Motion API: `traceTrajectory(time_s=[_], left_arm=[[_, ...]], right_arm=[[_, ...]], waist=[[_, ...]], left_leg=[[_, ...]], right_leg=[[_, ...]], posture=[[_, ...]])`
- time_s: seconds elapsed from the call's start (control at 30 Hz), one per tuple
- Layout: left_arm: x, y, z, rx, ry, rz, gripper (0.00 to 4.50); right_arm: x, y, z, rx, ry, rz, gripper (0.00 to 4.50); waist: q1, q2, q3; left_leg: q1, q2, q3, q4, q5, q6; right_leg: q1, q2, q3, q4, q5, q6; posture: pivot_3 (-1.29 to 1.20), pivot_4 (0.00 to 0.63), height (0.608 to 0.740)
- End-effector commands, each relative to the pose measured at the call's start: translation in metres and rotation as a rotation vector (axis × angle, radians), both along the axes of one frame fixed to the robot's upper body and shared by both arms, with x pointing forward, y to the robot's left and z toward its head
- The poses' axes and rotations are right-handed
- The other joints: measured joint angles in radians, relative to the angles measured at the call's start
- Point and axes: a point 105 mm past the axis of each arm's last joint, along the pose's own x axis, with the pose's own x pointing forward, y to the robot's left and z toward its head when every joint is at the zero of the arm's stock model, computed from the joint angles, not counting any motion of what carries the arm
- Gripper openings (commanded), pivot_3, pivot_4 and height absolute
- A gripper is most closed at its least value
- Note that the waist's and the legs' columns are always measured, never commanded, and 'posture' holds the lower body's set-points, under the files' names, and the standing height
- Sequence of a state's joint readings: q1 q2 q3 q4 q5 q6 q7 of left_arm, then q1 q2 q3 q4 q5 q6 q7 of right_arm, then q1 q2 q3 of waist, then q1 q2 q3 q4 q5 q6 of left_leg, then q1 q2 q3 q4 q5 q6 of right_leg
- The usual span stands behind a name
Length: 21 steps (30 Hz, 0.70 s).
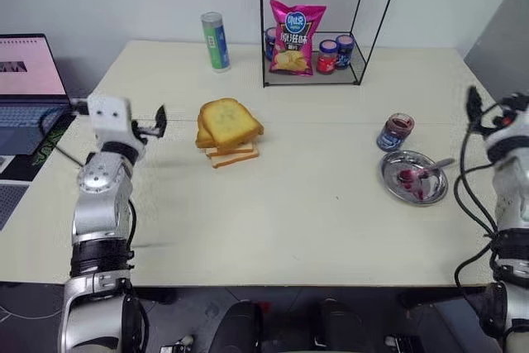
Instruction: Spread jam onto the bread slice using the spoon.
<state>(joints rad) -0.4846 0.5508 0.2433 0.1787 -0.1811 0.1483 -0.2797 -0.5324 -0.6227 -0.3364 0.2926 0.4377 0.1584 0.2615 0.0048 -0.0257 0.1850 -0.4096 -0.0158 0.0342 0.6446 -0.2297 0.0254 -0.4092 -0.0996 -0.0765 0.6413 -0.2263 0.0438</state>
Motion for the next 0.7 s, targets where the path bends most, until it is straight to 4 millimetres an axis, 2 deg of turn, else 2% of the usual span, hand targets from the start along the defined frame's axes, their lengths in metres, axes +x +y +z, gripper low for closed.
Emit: traceTrajectory(time_s=[0.03,0.1,0.17,0.3,0.5,0.7], left_arm=[[-0.019,-0.033,-0.003,0.159,0.089,-0.243,4.5],[-0.024,-0.052,-0.011,0.223,0.146,-0.338,4.5],[-0.027,-0.061,-0.018,0.247,0.189,-0.387,4.5],[-0.023,-0.066,-0.023,0.126,0.222,-0.397,4.5],[-0.02,-0.053,-0.044,0.099,0.279,-0.327,4.5],[-0.008,-0.059,-0.057,0.011,0.275,-0.318,4.5]], right_arm=[[-0.018,0.109,-0.006,-0.038,0.105,0.517,4.47],[-0.03,0.142,-0.013,-0.048,0.161,0.681,4.47],[-0.04,0.164,-0.018,-0.044,0.2,0.78,4.47],[-0.052,0.2,-0.028,-0.03,0.244,0.922,4.47],[-0.055,0.228,-0.037,-0.031,0.258,0.976,4.47],[-0.063,0.246,-0.041,0.012,0.273,1.017,4.47]], waist=[[-0.006,0.001,0.0],[-0.005,0.001,0.0],[-0.001,0.001,0.0],[0.01,0.001,0.0],[0.014,0.001,0.0],[0.015,0.001,0.0]], left_leg=[[0.0,0.001,0.0,0.0,-0.001,-0.001],[-0.001,0.005,0.001,0.001,-0.004,-0.002],[-0.007,0.005,0.0,0.002,-0.004,-0.002],[-0.009,0.006,0.0,0.003,-0.004,-0.002],[-0.008,0.007,0.001,0.004,-0.004,-0.003],[-0.008,0.008,0.001,0.004,-0.004,-0.003]], right_leg=[[0.0,0.0,0.0,0.001,0.0,-0.001],[-0.002,0.004,0.0,0.0,-0.001,-0.002],[-0.008,0.005,0.0,0.001,-0.001,-0.003],[-0.01,0.007,0.0,0.001,-0.001,-0.003],[-0.01,0.009,0.001,0.002,-0.001,-0.003],[-0.01,0.01,0.001,0.002,0.0,-0.003]], posture=[[0.0,0.15,0.74],[0.0,0.15,0.74],[0.0,0.15,0.74],[0.0,0.15,0.74],[0.0,0.15,0.74],[0.0,0.15,0.74]])
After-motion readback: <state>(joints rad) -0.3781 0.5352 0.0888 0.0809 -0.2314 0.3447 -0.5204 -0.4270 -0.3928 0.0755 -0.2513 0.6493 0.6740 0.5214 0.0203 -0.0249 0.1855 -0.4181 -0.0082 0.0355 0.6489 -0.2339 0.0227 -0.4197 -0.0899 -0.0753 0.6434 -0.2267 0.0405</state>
